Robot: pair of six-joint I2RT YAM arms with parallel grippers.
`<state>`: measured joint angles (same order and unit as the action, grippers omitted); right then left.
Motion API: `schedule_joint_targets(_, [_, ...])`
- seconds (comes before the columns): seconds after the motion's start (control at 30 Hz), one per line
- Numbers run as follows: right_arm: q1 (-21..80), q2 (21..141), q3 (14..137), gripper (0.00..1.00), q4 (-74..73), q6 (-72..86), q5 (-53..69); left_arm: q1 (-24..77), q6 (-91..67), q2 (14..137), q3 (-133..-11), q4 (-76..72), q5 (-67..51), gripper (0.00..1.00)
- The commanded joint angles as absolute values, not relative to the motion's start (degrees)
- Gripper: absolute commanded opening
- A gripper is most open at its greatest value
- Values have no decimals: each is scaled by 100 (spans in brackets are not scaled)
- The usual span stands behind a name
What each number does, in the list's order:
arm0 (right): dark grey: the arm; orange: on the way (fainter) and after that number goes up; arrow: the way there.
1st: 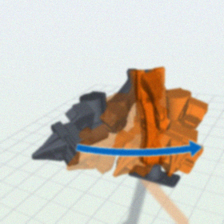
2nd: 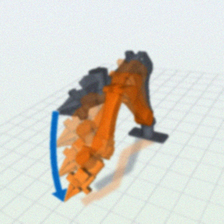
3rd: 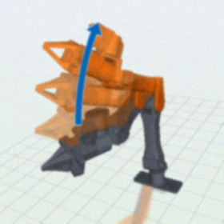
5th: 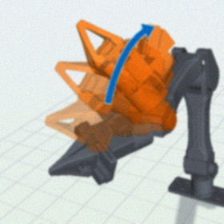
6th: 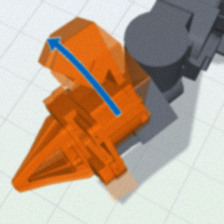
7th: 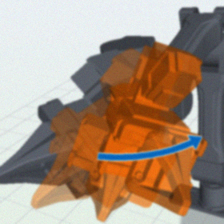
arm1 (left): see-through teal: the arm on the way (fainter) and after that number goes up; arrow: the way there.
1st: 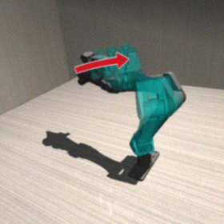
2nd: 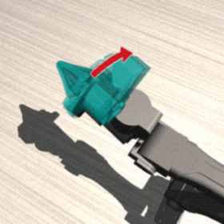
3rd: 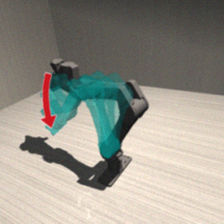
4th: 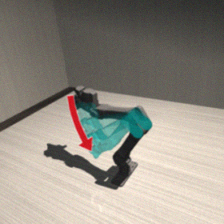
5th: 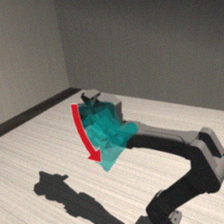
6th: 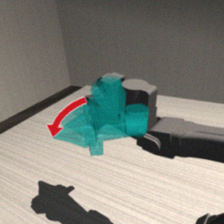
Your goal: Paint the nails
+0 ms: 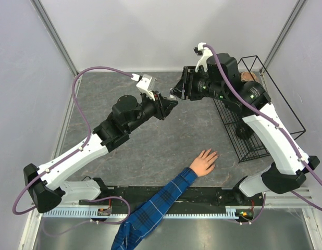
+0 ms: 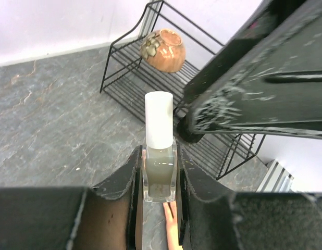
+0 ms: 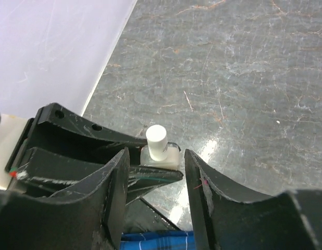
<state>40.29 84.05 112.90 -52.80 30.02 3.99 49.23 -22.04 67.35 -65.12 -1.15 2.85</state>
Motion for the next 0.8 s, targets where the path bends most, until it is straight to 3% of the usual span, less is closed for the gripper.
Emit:
schedule_joint_targets(0.0, [4025,8323,11206,53,-4887,3032,132,4931,-2285,6750,-6698,-703,132,2])
schedule_joint_targets(0.1, [4043,8367,11118,52,-4790,3015,132,4931,-2189,6750,-6653,-747,26,2])
schedule_joint_targets(0.43, [4034,8306,10855,34,-4510,3041,508,4922,-2294,6724,-6653,-826,-333,2])
schedule_joint_targets(0.53, [4034,8157,10521,20,-4281,3032,790,4913,-2443,6706,-6671,-922,-606,2])
schedule_joint_targets(0.57, [4025,8113,10442,2,-4228,3015,852,4887,-2504,6697,-6671,-949,-693,2])
schedule_joint_targets(0.6, [4008,8034,10293,0,-4193,2884,931,4861,-2601,6645,-6671,-975,-921,2])
schedule_joint_targets(0.73, [3885,7656,9775,0,-3511,2192,1974,4222,-3433,6417,-6391,-1580,-2246,2])
schedule_joint_targets(0.77, [3850,7342,9217,0,-3141,2067,3056,4010,-3802,6390,-6085,-2400,-2650,2])
